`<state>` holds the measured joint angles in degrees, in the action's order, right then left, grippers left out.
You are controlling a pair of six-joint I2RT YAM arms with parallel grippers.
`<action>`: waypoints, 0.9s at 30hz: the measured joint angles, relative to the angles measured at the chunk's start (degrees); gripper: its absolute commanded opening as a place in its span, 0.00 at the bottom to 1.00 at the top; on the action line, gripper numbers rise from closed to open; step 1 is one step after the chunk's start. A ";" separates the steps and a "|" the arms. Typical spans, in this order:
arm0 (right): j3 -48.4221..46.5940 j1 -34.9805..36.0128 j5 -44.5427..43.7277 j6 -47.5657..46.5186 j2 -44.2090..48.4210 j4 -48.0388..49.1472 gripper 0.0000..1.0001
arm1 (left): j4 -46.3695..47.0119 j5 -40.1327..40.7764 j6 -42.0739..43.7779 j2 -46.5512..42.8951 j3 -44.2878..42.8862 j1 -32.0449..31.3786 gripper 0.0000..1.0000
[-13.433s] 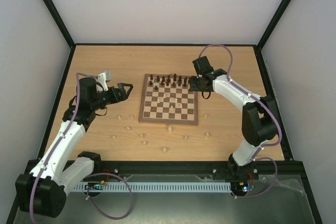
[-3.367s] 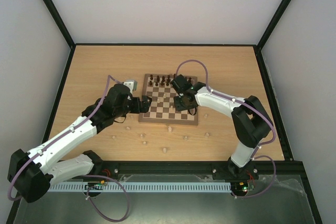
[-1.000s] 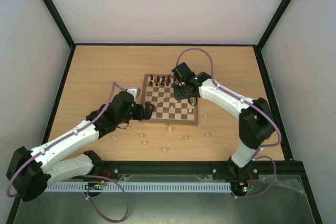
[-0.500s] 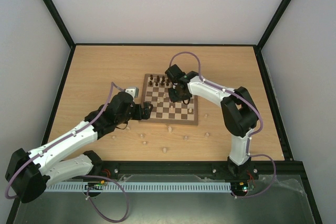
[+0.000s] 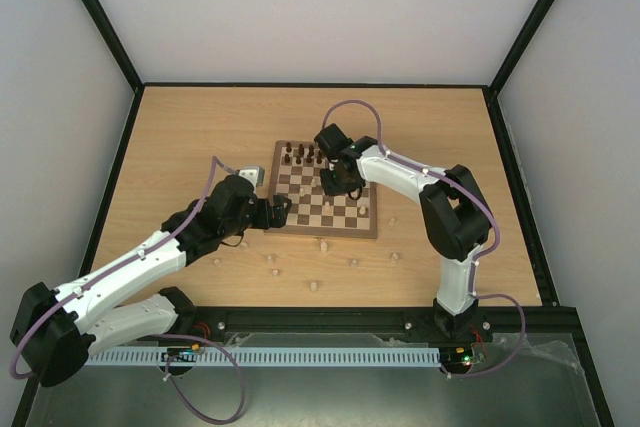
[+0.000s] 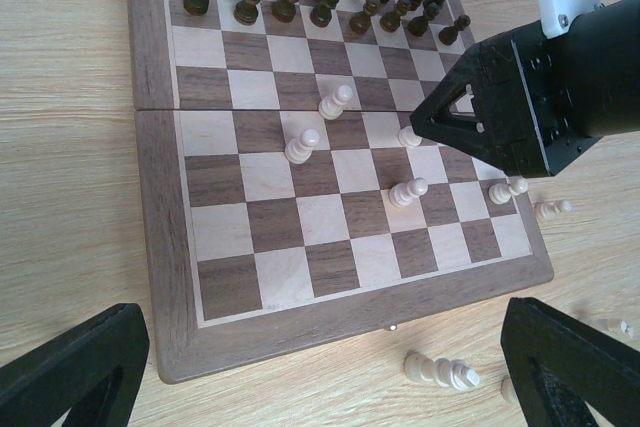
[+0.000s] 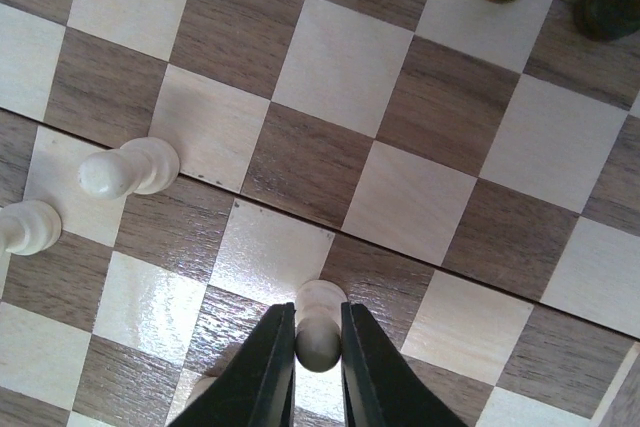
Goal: Set up the chess pieces on the board
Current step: Move the chess piece to the chessboard.
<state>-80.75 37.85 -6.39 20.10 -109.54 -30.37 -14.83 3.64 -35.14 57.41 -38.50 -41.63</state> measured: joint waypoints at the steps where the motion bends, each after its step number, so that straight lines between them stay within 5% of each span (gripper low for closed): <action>1: 0.17 0.00 0.00 0.00 0.00 0.02 0.09 | 0.13 -0.02 0.00 0.00 0.07 0.00 0.99; 27: 15.63 0.00 0.68 0.02 12.81 -0.26 0.09 | 0.42 -0.63 -0.02 1.84 0.35 0.00 0.99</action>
<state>-65.12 37.85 -5.72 20.12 -96.73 -30.63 -14.41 3.01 -35.16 59.24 -38.15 -41.63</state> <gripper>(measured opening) 0.090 0.994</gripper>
